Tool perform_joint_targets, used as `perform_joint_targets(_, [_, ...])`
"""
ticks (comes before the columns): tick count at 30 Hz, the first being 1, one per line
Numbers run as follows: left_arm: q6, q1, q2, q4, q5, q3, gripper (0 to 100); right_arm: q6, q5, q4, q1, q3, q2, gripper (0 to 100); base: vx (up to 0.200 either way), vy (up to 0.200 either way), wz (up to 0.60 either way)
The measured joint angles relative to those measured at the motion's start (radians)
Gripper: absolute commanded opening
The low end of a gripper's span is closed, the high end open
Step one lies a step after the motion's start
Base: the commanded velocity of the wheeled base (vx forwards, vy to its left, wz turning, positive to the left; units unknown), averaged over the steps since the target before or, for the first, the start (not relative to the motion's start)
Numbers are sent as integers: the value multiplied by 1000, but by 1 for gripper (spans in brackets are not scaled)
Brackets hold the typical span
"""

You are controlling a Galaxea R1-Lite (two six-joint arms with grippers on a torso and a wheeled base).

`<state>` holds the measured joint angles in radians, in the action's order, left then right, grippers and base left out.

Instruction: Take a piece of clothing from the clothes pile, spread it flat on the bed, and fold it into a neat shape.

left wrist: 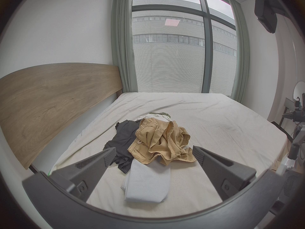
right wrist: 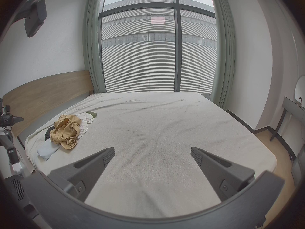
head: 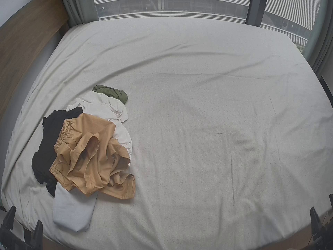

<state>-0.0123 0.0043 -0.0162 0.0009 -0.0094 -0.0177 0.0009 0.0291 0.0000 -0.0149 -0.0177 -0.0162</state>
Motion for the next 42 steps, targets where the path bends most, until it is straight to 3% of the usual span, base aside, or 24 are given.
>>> perform_joint_targets(19, [2, 0, 0, 1, 0, 0, 100, -16, 10, -3, 3, 0, 0, 100, 0, 0, 0])
perform_joint_targets(29, [1, 0, 0, 1, 0, 0, 100, -13, 33, -203, 4, -126, -88, 100, 0, 0, 0])
perform_joint_targets(34, [1, 0, 0, 0, 0, 0, 100, 3, 43, -246, 37, -180, -237, 100, 0, 0, 0])
perform_joint_targets(42, [-1, 0, 0, 0, 0, 0, 100, 79, 68, -269, 153, -279, -441, 100, 0, 0, 0])
